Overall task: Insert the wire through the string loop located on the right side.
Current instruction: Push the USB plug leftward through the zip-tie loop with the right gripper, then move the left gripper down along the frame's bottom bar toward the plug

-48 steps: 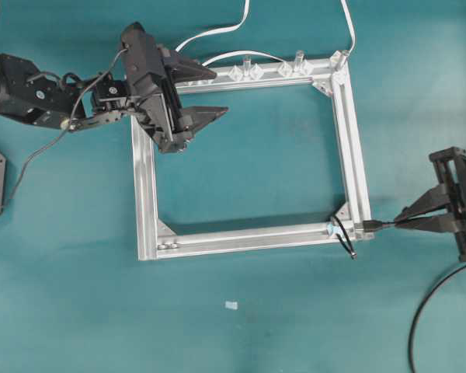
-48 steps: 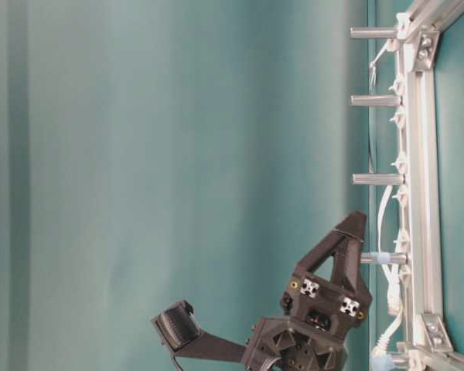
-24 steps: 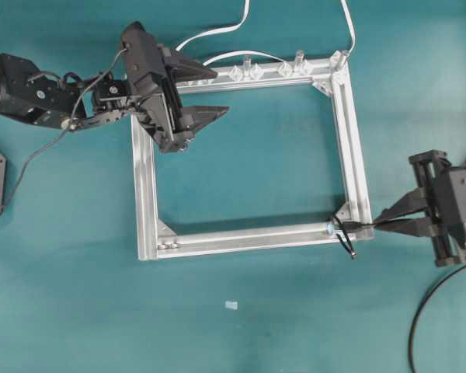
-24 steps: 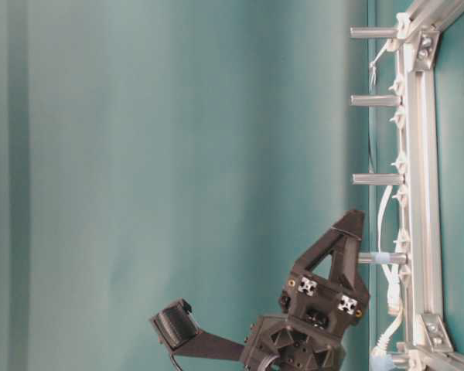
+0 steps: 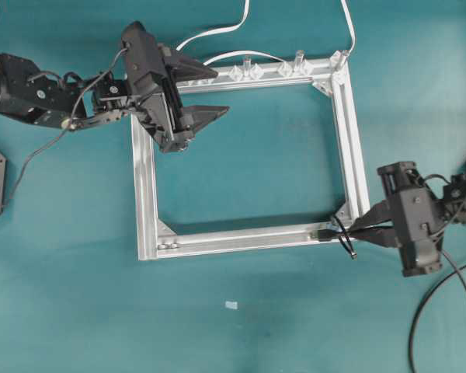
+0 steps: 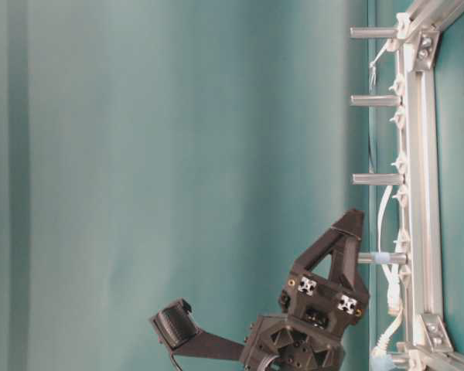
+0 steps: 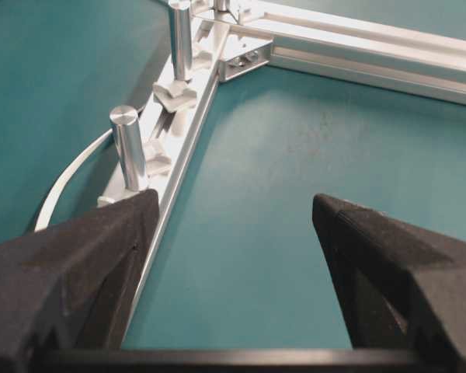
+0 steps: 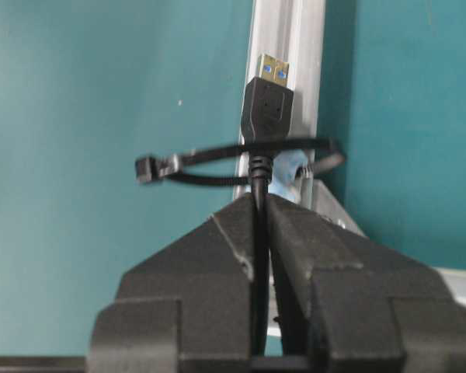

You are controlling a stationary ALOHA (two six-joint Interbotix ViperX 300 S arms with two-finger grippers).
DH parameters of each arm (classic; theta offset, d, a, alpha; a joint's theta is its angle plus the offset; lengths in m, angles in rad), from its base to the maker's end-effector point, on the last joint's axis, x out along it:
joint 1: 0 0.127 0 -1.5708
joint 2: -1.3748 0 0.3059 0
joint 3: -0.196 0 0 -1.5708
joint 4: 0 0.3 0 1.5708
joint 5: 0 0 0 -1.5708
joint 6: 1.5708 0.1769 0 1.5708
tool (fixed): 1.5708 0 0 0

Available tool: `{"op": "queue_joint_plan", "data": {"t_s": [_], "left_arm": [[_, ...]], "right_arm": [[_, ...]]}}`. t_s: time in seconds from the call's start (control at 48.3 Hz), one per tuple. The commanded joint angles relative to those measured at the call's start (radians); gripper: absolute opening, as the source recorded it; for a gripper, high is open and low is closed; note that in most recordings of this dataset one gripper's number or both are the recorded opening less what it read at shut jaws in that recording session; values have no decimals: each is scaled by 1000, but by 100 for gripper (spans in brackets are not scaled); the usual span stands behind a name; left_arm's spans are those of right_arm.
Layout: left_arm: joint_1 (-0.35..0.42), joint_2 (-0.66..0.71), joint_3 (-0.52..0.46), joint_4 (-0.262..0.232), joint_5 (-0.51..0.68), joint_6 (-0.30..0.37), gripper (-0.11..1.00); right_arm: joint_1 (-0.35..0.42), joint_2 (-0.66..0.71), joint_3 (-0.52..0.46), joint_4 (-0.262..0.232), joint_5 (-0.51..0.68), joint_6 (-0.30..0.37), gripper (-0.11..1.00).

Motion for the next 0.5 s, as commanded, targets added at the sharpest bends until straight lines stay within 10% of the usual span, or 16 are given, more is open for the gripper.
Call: {"op": "queue_joint_plan", "data": {"t_s": [0.0, 0.476], "left_arm": [[2, -29, -12, 3, -3, 2, 80], [0, -29, -18, 3, -5, -2, 80]], "right_arm": [[3, 9, -29, -3, -26, 0, 7], [3, 14, -29, -2, -54, 6, 7]]}}
